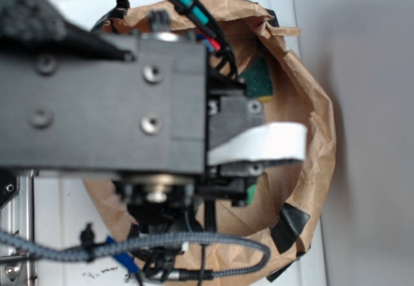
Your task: Grab the green block.
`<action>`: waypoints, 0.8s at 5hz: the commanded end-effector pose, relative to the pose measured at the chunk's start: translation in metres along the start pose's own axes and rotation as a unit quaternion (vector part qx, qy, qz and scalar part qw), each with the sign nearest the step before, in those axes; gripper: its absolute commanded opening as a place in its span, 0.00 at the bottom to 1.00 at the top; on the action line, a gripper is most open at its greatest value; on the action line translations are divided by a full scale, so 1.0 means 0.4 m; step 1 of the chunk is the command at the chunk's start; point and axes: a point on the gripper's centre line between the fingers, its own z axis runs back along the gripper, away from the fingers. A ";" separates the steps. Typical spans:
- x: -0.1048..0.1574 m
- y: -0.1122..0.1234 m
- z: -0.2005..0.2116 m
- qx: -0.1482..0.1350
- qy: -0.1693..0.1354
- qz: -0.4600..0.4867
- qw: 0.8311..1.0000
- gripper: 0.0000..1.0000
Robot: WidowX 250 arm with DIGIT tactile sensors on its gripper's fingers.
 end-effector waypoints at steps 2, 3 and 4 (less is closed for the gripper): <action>0.043 0.003 -0.029 -0.017 -0.041 -0.013 0.999 1.00; 0.059 0.009 -0.074 -0.012 -0.050 -0.020 0.998 1.00; 0.069 0.018 -0.116 0.000 -0.059 -0.019 0.998 1.00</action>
